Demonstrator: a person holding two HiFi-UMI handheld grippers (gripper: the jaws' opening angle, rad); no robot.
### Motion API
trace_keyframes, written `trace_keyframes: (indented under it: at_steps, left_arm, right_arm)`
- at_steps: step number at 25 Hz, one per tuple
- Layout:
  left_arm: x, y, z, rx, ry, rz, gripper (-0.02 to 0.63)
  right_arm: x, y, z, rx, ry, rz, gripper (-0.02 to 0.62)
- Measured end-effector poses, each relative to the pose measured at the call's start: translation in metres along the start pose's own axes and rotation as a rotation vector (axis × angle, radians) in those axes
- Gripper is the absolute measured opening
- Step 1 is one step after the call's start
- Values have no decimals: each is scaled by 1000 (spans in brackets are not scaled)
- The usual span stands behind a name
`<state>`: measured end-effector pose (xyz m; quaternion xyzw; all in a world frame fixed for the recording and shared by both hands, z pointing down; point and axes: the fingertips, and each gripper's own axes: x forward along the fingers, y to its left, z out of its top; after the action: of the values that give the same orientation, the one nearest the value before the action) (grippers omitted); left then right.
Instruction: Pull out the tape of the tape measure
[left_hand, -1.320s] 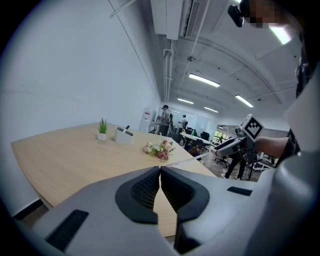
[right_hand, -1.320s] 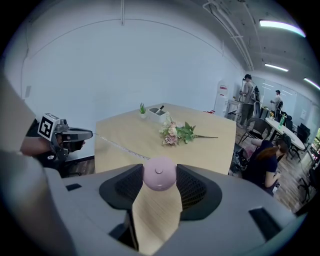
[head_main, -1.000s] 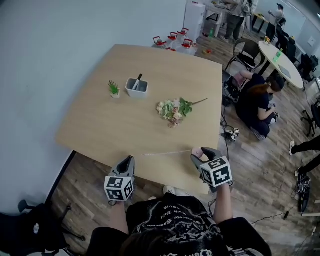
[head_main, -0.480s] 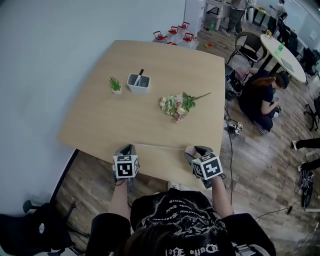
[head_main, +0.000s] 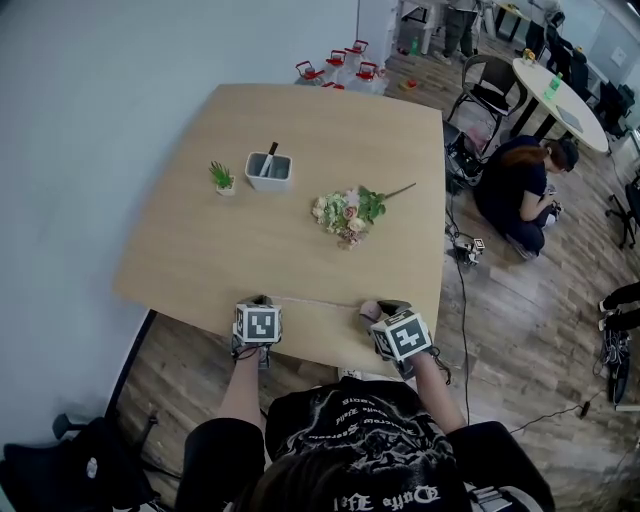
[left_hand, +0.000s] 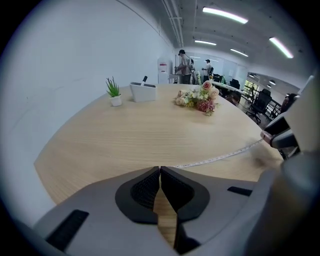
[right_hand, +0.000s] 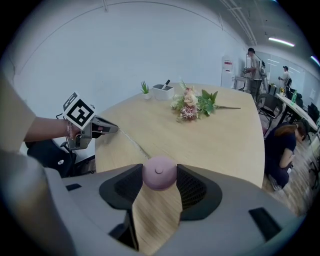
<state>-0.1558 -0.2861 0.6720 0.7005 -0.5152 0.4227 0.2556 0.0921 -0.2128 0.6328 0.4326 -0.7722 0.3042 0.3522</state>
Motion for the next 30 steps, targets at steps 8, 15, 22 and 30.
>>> trace_keyframes:
  at_steps: [8, 15, 22, 30]
  left_arm:
    - [3, 13, -3, -96, -3, 50, 169]
    - [-9, 50, 3, -349, -113, 108, 227]
    - [-53, 67, -16, -507, -260, 155, 225]
    - [-93, 37, -53, -465, -352, 83, 218]
  right_arm:
    - [5, -4, -4, -7, 19, 2, 227]
    - [10, -10, -6, -15, 27, 1, 227]
    - [19, -25, -4, -39, 21, -13, 227]
    - [43, -38, 6, -105, 1, -46, 229]
